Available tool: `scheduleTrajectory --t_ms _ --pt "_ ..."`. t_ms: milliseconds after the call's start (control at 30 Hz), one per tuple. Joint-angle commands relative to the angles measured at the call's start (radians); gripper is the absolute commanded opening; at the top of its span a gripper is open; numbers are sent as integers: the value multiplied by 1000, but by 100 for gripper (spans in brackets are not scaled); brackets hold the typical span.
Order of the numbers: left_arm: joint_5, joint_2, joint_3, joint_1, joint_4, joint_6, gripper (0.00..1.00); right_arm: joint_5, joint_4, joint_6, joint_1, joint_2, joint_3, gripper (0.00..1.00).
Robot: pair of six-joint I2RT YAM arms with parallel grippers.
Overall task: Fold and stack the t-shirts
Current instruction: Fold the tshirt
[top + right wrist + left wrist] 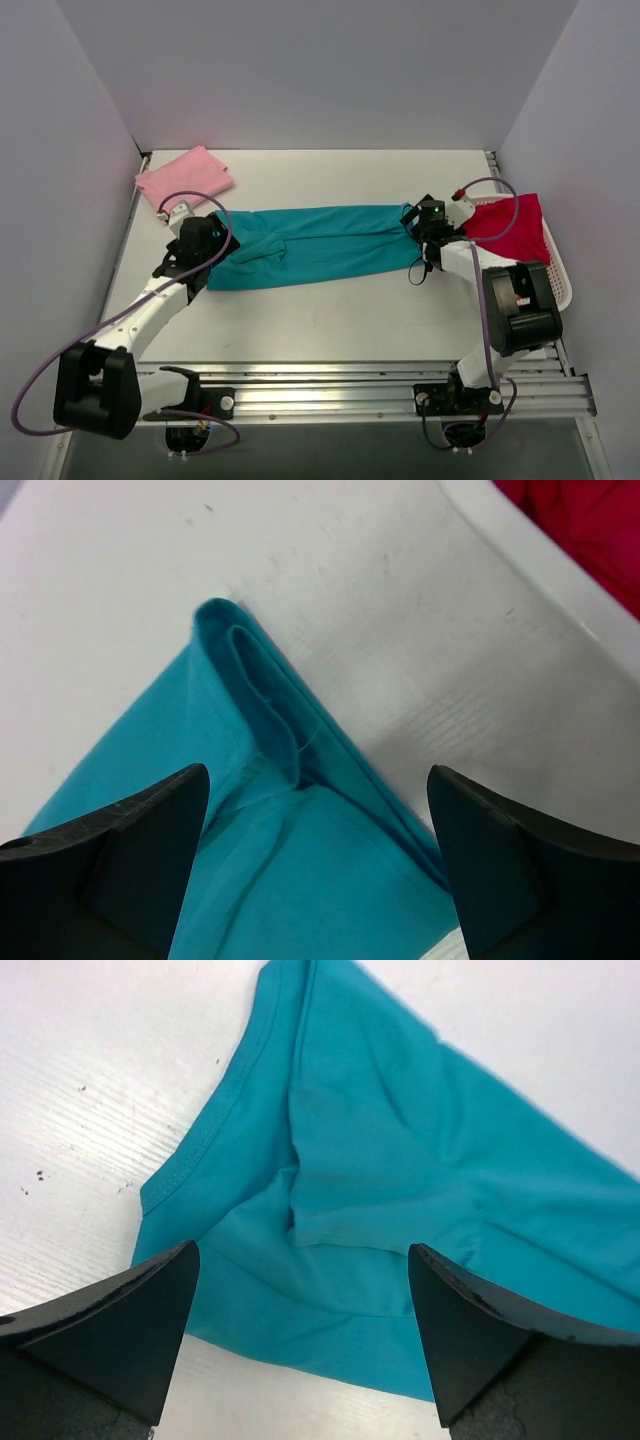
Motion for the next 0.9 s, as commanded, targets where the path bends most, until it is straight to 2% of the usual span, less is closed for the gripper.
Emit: scheduleTrajectory --t_ms 0,233,467,600,633,667,733,767,800,833,867 --pt "-23 -85 24 -4 -35 -34 94 70 -46 -7 15 -112 37 86" --pt "11 -33 9 -4 0 -52 94 70 -58 -26 24 -111 81 87" --pt "55 96 -20 -1 104 -78 94 35 0 -40 24 64 124 86" --pt "77 182 -13 2 178 -82 94 7 35 -50 24 170 162 81" --pt "84 192 -9 4 185 -83 94 -9 50 -53 24 208 176 79" --pt "87 218 -6 5 192 -85 94 -23 63 -59 24 223 181 68" --pt "90 241 0 12 213 -82 97 -48 86 -63 24 269 193 58" --pt "95 264 3 15 221 -80 99 -56 92 -64 26 282 204 48" --pt "98 278 6 24 237 -78 97 -60 95 -67 27 296 210 42" --pt "101 287 7 28 247 -77 86 -66 101 -70 27 312 216 35" --pt "112 312 9 33 262 -72 80 -66 103 -70 29 319 221 26"
